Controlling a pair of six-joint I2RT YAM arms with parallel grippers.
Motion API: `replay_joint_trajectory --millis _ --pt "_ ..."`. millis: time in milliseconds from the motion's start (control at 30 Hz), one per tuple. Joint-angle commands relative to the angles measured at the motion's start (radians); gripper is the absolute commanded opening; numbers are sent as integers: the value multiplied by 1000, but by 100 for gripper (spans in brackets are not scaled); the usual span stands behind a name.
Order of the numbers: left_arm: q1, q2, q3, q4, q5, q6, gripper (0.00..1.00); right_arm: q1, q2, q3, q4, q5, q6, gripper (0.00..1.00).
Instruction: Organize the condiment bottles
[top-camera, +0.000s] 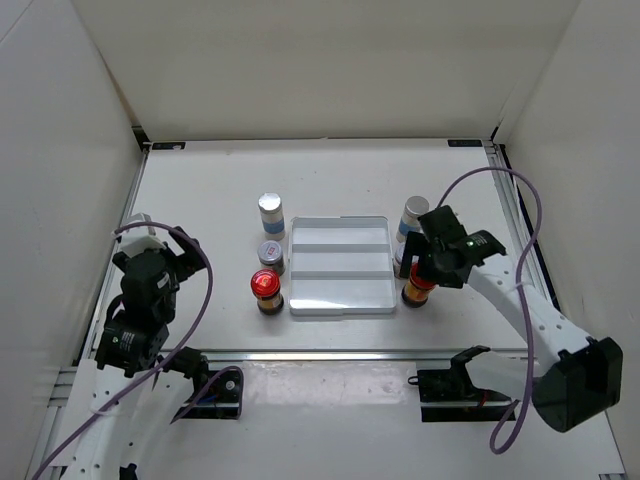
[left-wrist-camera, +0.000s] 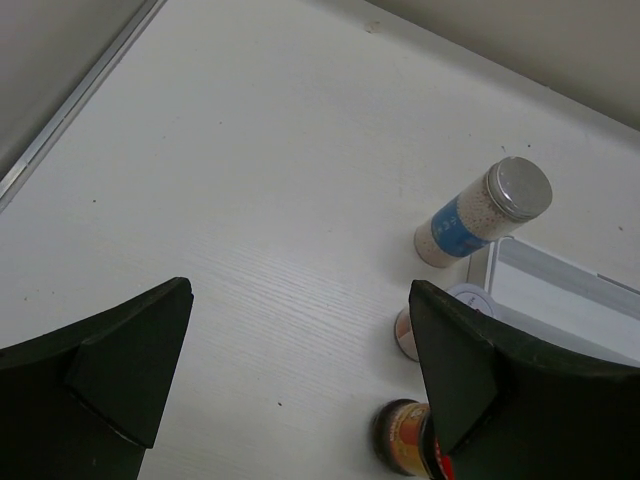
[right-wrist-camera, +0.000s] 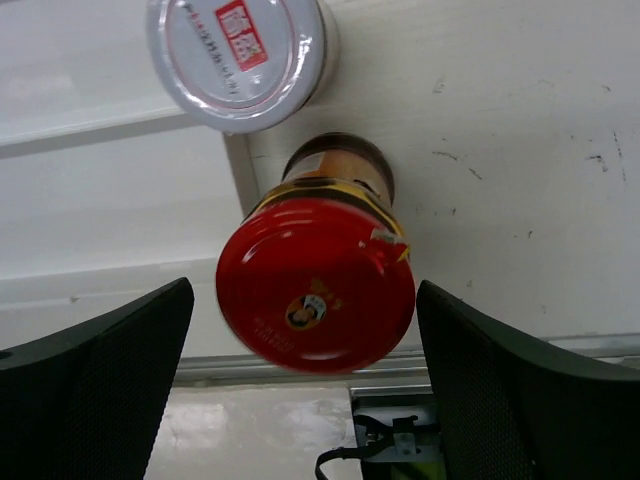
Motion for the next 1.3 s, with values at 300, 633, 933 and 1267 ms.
replay_joint_trajectory --millis 300,633,933,1267 --pt "-40 25 2 -14 -63 -8 100 93 3 16 -74 284 111 42" --pt "-40 15 -7 -14 -13 -20 100 299 -75 272 -65 260 59 15" --pt "-40 181 20 -14 84 4 100 403 187 207 52 207 145 15" --pt "-40 184 31 5 208 40 100 413 230 122 116 196 168 92"
